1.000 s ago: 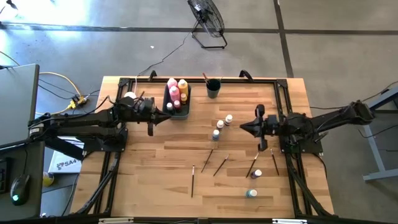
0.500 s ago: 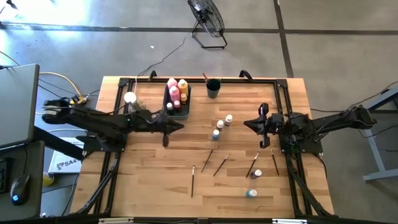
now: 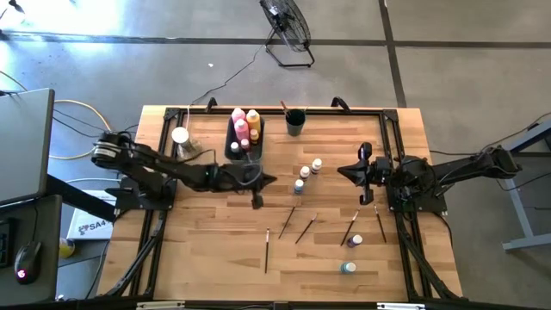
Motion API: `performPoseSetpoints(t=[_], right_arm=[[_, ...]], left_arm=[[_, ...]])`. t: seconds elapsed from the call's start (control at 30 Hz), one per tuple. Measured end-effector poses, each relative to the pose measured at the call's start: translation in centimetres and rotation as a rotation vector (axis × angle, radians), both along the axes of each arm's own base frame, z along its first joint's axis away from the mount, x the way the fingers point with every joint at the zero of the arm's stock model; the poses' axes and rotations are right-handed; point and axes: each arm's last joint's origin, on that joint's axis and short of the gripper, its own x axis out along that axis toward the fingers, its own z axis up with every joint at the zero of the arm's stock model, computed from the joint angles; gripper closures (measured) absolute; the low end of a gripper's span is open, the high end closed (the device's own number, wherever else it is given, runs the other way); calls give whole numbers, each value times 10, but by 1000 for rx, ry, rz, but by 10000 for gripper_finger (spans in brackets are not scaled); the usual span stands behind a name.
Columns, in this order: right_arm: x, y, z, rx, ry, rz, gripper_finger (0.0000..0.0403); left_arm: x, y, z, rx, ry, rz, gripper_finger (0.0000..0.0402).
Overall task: Pick & Place Paint Supplies
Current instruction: Put the small blue paint bottle into the green bin
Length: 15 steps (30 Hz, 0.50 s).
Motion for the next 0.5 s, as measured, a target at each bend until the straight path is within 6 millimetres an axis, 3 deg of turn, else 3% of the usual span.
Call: performPoseSetpoints(t=[0.23, 0.5], right_arm=[[0, 0, 0, 0, 5, 0, 401], [0, 0, 0, -22, 6, -5, 401]], left_arm=[[4, -24, -8, -14, 2, 2, 398], [10, -28, -22, -15, 6, 37, 398]])
